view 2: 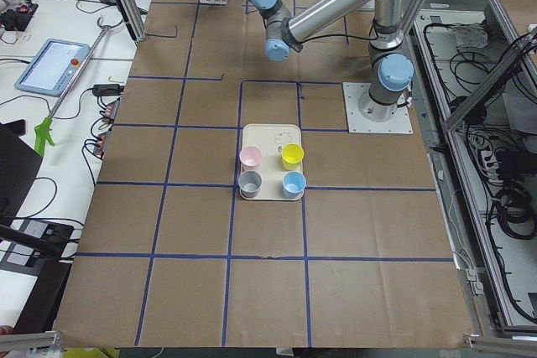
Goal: Transfer IKEA cup to right arm and place on rack
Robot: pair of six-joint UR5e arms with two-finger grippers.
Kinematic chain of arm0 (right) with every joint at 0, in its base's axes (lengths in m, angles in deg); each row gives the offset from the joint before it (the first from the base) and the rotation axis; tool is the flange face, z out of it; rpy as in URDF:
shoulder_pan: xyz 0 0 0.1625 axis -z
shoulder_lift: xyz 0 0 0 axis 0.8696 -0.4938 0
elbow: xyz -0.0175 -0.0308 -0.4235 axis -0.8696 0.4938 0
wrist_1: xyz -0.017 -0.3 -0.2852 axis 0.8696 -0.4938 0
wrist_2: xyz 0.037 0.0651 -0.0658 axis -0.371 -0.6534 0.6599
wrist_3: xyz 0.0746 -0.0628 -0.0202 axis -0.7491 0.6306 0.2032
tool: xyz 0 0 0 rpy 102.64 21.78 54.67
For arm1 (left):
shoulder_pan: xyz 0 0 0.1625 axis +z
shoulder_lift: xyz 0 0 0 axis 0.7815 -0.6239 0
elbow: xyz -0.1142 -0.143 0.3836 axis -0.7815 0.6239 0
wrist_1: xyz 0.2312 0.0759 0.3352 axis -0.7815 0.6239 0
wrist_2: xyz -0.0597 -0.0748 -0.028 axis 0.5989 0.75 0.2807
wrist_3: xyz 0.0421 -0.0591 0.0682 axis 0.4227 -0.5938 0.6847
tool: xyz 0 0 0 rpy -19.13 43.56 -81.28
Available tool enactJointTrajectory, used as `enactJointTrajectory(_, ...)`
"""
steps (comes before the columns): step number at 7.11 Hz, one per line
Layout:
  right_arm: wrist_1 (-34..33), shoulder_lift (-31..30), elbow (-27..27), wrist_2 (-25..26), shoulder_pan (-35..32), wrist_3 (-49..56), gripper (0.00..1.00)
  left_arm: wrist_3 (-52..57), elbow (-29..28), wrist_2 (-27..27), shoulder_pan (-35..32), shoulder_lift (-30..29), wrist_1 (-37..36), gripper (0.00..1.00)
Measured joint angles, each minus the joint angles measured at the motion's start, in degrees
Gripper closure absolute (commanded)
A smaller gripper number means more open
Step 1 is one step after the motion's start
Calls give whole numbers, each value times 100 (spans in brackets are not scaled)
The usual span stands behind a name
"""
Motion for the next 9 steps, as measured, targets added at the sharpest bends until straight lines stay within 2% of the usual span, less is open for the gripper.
enactJointTrajectory(3, -14, 0, 14, 2, 9, 40, 56, -105, 86, 19, 179, 208, 17, 1)
enactJointTrajectory(6, 36, -20, 85, -11, 230, 655, 59, -108, 486, 8, 862, 770, 202, 1)
enactJointTrajectory(7, 43, -18, 155, -14, 463, 1115, 67, -106, 535, -200, 1008, 942, 456, 1)
enactJointTrajectory(8, 43, -26, 210, -13, 694, 1766, 70, -106, 513, -745, 1051, 1045, 764, 1)
enactJointTrajectory(9, 37, -43, 213, 5, 859, 2563, 80, -112, 391, -1395, 1036, 1091, 1236, 1)
